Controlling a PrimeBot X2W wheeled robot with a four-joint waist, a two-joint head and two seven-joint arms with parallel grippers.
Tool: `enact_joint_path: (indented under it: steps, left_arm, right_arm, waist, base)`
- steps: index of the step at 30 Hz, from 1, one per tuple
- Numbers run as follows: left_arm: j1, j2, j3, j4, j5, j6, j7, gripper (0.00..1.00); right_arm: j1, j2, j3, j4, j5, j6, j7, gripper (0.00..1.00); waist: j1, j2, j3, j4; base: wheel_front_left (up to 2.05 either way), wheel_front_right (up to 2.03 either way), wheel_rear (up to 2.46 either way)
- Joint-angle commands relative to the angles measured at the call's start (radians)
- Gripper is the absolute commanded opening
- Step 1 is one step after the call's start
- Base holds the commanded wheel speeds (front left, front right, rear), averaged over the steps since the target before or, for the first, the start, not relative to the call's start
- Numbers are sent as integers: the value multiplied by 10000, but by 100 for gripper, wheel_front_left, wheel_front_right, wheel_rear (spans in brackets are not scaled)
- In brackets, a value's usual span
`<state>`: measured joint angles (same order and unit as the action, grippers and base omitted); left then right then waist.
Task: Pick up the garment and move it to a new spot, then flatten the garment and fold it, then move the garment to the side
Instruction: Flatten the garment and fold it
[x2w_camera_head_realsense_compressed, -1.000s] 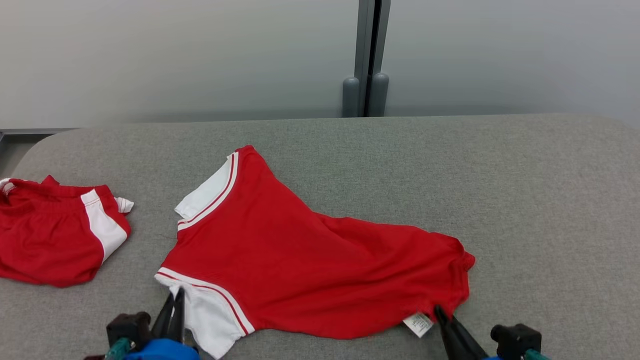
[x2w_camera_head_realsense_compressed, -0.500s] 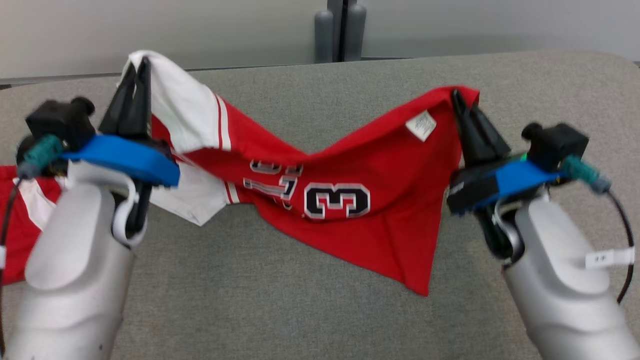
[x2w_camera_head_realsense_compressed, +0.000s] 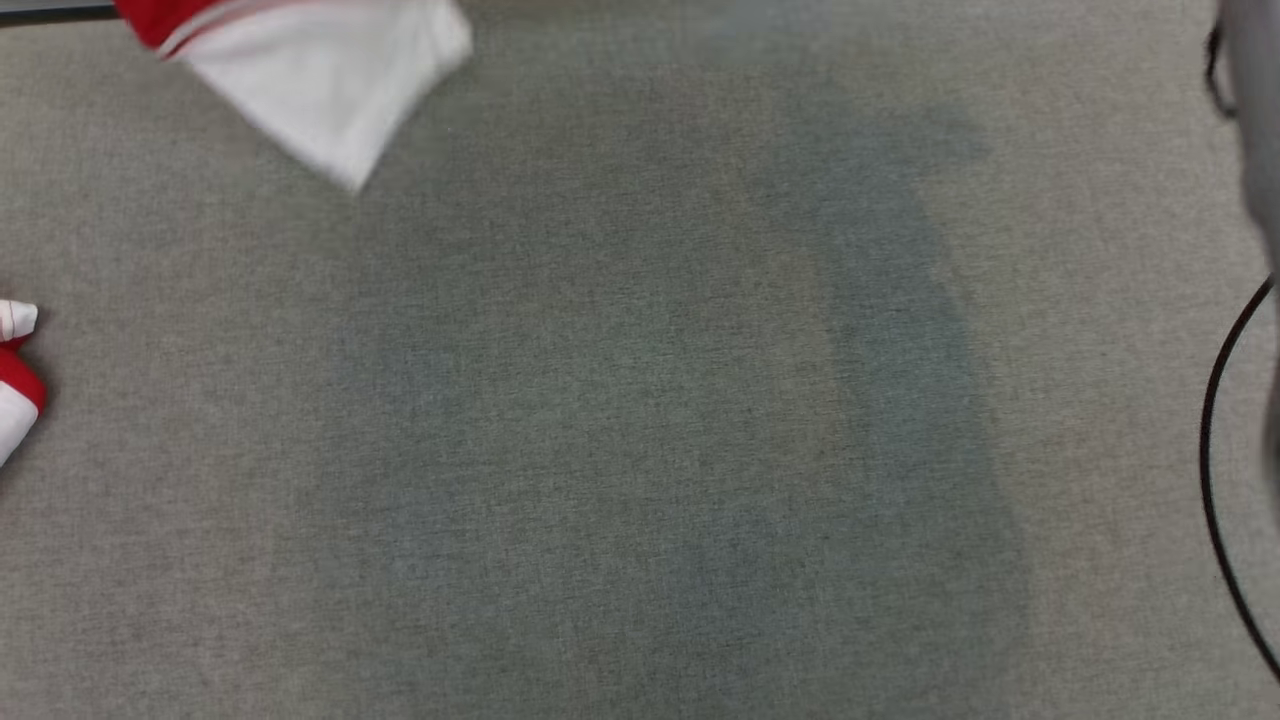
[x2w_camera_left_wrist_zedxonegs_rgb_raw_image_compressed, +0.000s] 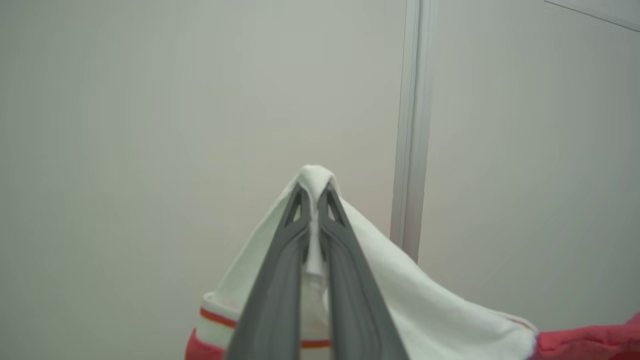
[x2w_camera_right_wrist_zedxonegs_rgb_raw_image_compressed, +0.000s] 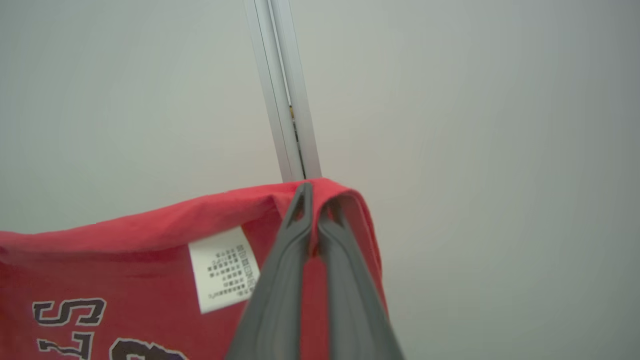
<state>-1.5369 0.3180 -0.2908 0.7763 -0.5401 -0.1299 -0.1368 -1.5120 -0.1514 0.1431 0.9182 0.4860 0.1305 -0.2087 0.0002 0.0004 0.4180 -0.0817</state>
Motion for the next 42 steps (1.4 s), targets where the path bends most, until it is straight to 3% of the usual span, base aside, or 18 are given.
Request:
enact_joint_path:
  steps: [1,5,8,17,25,32,37,42]
  left_arm:
    - [-401,-68,-73,199,-45,-8,-142,0]
    - [-1536,-413,-382,781,-356,-8,-558,0]
    - [-1425,-498,-936,1023,-540,-8,-795,0]
    - [1655,-518,-1696,921,-1619,-8,-1286,0]
    - [6313,-582,-11,-1496,-937,99,-1292,0]
    - [10681,-1330,1623,-3337,-298,169,-1293,0]
    - [12641,-1797,2069,-3985,-40,111,-1295,0]
    - [14272,-2384,2312,-4444,302,155,-1296,0]
  right_arm:
    - [-402,-92,-68,267,47,4,-89,0]
    - [-1345,-240,-63,1089,99,4,-229,0]
    - [-1377,-218,266,1439,180,3,-297,0]
    - [1314,-283,1668,1316,936,4,-533,0]
    - [5298,-596,2396,-616,2340,4,-575,0]
    - [8807,-768,2367,-1989,3076,4,-578,0]
    - [10356,-885,2449,-2519,3136,5,-578,0]
    - [12452,-898,1668,-3112,3058,3,-573,0]
  waist:
    - [-2,-4,75,84]
    - [-2,-4,228,172]
    - [-2,-4,296,214]
    - [-2,-4,132,360]
    - [-2,-4,-499,289]
    - [-2,-4,-1417,303]
    - [-2,-4,-1920,363]
    - [-2,-4,-2675,862]
  base:
    - [0,0,0]
    - [0,0,0]
    - [0,0,0]
    - [0,0,0]
    - [0,0,0]
    - [0,0,0]
    - [0,0,0]
    - [0,0,0]
